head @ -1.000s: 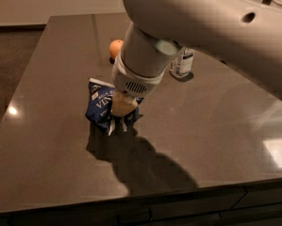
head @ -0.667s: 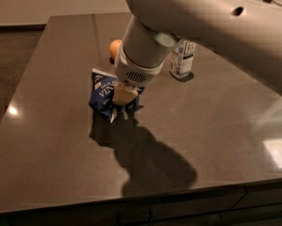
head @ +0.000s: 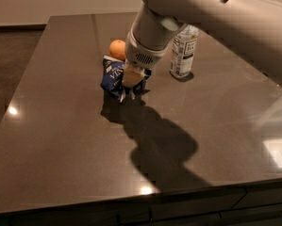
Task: Move blue chip bag near orange
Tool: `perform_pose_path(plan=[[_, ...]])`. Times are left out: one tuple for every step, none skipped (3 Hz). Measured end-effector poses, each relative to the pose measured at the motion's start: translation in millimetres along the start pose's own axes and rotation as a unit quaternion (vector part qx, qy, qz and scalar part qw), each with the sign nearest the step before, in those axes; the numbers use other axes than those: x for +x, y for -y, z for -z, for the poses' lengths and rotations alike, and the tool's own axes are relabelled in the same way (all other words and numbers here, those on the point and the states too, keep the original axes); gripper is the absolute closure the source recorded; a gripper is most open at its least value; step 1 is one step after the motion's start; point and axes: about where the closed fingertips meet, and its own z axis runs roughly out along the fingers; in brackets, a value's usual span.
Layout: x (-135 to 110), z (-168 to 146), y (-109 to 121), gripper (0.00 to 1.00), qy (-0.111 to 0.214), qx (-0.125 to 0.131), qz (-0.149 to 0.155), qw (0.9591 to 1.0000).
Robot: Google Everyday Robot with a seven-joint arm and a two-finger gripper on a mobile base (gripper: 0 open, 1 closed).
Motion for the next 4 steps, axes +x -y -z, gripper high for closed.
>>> perform_pose_path(plan=[[9, -8, 24, 1.00, -0.001, -0.002, -0.001, 1.0000], [10, -16, 38, 1.00, 0.011, -0.007, 0.015, 0.9998], [4, -26, 47, 0.82, 0.024, -0.012, 0.037, 0.9989], [2, -34, 54, 0.60, 0.029, -0.013, 0.051, 0.9982]])
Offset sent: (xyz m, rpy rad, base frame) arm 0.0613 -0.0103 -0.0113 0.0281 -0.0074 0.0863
